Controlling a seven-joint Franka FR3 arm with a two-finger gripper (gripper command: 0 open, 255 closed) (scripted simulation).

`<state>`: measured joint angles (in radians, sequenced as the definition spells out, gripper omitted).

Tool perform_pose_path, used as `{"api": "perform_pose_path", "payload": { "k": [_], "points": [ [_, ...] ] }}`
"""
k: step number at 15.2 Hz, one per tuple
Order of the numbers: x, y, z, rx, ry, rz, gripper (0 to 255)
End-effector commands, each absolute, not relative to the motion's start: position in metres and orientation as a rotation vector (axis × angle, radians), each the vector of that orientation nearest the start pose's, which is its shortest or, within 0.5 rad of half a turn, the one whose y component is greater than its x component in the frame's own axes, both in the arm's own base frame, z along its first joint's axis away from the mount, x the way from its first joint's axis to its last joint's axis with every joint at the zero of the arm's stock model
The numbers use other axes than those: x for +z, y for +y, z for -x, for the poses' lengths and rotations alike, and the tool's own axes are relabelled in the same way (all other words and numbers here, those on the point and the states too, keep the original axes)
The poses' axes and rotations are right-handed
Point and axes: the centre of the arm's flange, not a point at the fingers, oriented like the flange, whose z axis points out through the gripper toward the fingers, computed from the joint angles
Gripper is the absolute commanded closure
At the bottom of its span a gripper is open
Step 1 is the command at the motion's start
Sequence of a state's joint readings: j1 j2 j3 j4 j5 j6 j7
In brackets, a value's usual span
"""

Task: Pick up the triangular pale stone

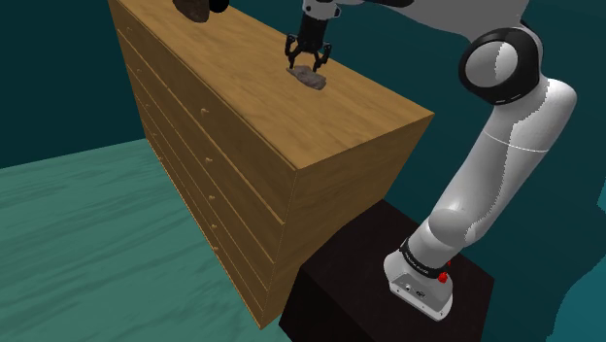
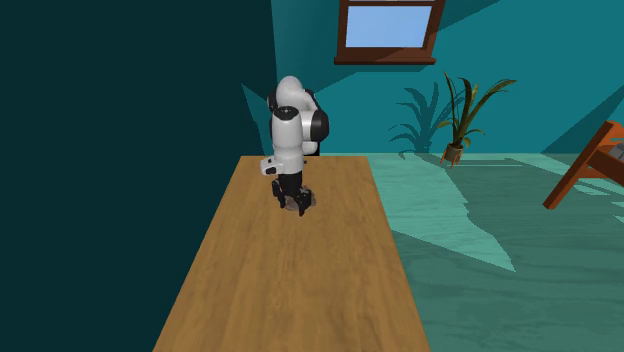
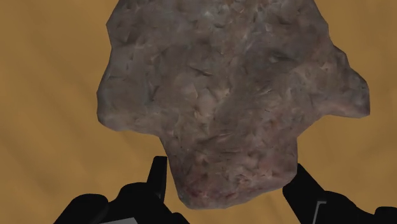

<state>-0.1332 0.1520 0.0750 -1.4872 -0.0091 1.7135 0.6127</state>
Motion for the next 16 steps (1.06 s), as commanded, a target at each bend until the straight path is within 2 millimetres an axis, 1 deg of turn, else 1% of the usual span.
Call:
{"api": "perform_pose_path", "payload": {
  "k": [1, 14, 16],
  "points": [
    [0.597, -0.040, -0.613, -0.109, 1.027, 2.944, 255],
    [0.666, -0.040, -0.613, -0.109, 1.027, 2.944, 255],
    [0.666, -0.040, -0.613, -0.109, 1.027, 2.944, 255]
  ]
}}
